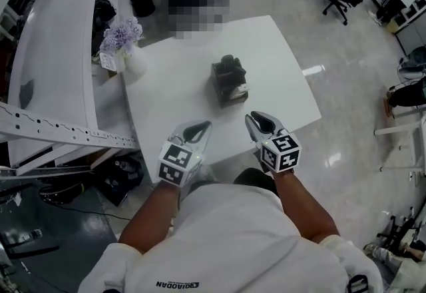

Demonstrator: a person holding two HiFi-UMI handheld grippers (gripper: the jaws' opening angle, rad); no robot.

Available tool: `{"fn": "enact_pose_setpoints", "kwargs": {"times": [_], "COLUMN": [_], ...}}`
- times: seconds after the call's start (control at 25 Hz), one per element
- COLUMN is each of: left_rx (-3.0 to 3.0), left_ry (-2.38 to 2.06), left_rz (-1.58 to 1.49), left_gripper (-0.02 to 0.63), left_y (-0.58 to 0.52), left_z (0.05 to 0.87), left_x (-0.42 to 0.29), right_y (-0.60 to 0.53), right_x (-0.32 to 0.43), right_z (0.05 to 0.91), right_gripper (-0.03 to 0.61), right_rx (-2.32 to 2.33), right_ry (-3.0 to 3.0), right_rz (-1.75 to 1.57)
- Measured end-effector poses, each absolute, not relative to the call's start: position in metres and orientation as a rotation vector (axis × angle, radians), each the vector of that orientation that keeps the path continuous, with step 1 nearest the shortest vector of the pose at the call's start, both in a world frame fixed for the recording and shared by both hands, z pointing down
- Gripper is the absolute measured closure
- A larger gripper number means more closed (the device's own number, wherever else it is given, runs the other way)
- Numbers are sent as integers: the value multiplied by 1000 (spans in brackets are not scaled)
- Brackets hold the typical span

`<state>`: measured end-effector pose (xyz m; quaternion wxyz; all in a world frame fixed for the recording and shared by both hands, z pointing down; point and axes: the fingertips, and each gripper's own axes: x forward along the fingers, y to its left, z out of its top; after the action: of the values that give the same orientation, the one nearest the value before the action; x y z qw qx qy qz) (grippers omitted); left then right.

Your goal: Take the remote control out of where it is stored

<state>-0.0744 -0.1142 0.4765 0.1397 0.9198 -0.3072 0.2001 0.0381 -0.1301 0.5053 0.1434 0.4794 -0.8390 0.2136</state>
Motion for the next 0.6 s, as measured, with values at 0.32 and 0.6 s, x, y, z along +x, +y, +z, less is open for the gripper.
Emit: {"fn": "enact_pose_setpoints", "kwargs": {"times": [0.32,0.6], "left_rx": [2618,2548], "left_ry": [-927,-1041], "left_rz": [575,562], "left_gripper": [612,612], "left_y": [-125,-138], "left_z": [482,486], "left_x": [-81,-83], "right_y": [-163,-194], "right_x": [45,48], "right_z": [526,549], "right_gripper": [419,318], "right_rx": [1425,1387], "right_ry": [-2362,-2329], "right_rz": [641,697]}}
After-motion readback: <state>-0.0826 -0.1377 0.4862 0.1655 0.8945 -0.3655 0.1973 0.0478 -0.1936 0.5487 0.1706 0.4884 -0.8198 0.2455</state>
